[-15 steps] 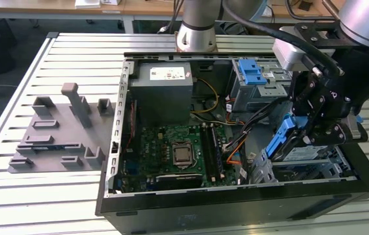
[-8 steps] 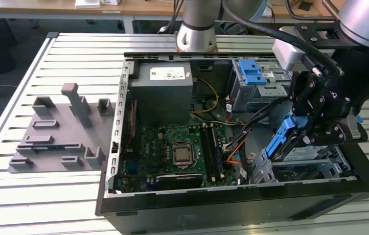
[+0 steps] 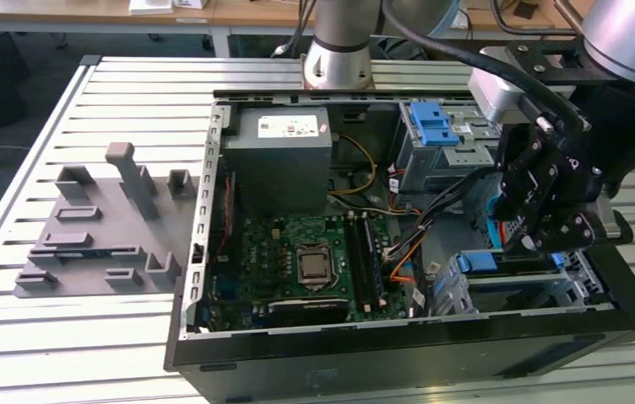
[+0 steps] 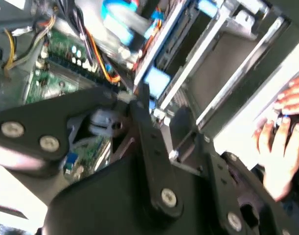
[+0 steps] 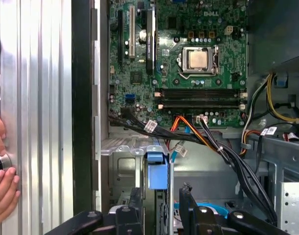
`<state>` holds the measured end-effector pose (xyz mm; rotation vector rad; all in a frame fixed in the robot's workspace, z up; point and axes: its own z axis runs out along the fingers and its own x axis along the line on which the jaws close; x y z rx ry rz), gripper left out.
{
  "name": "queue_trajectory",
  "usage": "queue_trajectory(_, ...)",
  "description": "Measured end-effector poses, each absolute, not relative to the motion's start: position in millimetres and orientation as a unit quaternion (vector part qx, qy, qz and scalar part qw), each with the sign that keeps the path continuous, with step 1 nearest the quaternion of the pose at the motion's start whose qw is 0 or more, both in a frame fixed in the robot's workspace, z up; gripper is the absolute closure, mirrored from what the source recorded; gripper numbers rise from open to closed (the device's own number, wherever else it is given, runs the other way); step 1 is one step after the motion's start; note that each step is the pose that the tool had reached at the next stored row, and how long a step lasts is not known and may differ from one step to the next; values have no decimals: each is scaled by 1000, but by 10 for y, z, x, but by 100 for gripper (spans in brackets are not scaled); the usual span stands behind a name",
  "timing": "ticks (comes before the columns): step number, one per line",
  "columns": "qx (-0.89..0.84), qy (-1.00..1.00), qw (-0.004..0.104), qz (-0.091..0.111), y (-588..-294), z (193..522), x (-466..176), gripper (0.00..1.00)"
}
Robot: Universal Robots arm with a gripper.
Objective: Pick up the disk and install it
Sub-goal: 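Insert the disk into the insertion slot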
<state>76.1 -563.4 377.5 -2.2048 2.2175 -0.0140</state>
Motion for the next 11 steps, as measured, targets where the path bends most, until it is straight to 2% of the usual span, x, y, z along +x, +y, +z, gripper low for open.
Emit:
queue_trajectory(4, -705, 709, 7, -4, -5634, 3736, 761, 58)
queue_trajectory(5, -705, 709, 7, -5, -5634, 3724, 761, 64)
queue_trajectory(6, -705, 709, 7, -5, -5634, 3714, 761, 64)
queue_trajectory(9, -705, 709, 7, -5, -5634, 3687, 761, 81)
queue_trajectory(10, -705, 709, 7, -5, -5634, 3680, 761, 81)
queue_trajectory(11, -705, 709, 7, -5, -5634, 3675, 761, 87)
